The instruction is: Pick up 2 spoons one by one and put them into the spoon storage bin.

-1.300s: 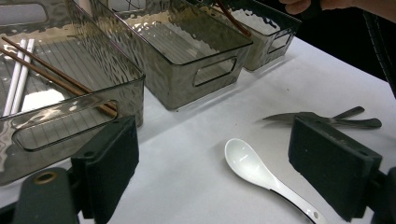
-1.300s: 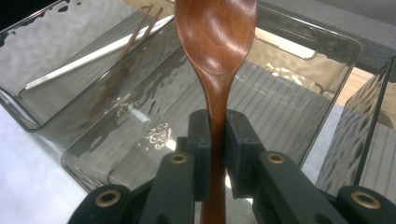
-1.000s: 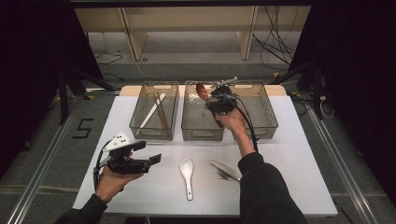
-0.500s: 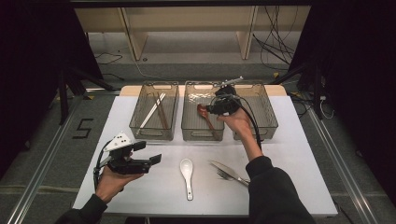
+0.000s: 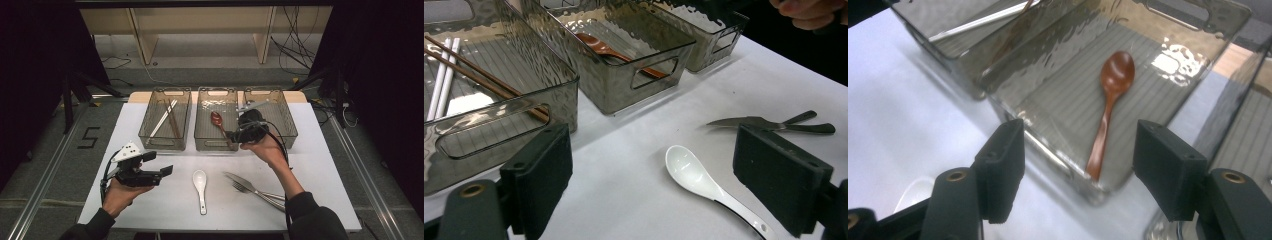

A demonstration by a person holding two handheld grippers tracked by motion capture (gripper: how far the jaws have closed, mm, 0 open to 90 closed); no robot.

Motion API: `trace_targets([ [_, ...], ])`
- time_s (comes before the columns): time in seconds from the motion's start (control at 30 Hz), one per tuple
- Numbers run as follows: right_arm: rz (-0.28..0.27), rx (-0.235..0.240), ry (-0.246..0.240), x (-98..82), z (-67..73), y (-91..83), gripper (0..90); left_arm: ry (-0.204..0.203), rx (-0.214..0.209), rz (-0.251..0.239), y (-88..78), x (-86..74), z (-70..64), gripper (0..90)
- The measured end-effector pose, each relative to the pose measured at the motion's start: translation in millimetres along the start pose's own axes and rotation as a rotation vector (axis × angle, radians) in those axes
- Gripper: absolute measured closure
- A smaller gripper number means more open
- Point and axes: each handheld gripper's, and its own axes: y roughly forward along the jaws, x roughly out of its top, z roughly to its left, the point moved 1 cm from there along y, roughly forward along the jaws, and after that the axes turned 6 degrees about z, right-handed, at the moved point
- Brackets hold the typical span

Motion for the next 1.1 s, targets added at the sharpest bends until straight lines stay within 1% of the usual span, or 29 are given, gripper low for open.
trace_targets([
  [0.1,-0.010,-0.004,0.010,-14.0,-0.5,-7.5,37.8,0.000,-0.001,0.013,1.4,0.1,-1.1,15.6],
  [0.2,-0.009,-0.012,0.010,-24.8,-1.8,-15.6,37.3,0.001,0.000,0.022,2.0,0.5,-4.3,15.6],
  [0.37,-0.043,-0.014,0.043,-47.8,-5.9,-32.7,37.3,-0.006,-0.008,0.034,4.1,-0.1,-7.3,15.6],
  [0.43,-0.057,-0.008,0.062,-56.1,-7.5,-38.7,37.2,-0.001,-0.014,0.042,4.6,0.3,-9.1,15.6],
  [0.47,-0.063,-0.010,0.065,-59.2,-7.8,-40.7,36.9,-0.005,-0.017,0.038,5.5,0.6,-10.6,15.7],
  [0.6,-0.090,-0.011,0.090,-74.3,-8.8,-49.2,35.5,-0.005,-0.038,0.052,7.7,0.5,-14.3,15.6],
  [0.7,-0.111,0.007,0.106,-85.4,-8.2,-54.5,35.2,-0.012,-0.052,0.053,8.7,-0.1,-16.0,15.7],
  [0.87,-0.126,0.016,0.109,-97.5,-3.6,-61.5,33.1,-0.020,-0.070,0.072,11.5,-0.6,-18.6,15.7],
  [0.93,-0.140,0.021,0.112,-100.9,-2.1,-63.8,33.0,-0.006,-0.075,0.079,12.1,-0.2,-20.4,16.1],
  [1.0,-0.143,0.023,0.110,-103.7,-0.1,-65.0,33.0,-0.011,-0.084,0.076,13.4,0.4,-23.3,16.8],
  [1.1,-0.143,0.028,0.108,-107.3,2.6,-66.2,33.0,-0.002,-0.098,0.095,16.8,0.9,-26.9,17.8],
])
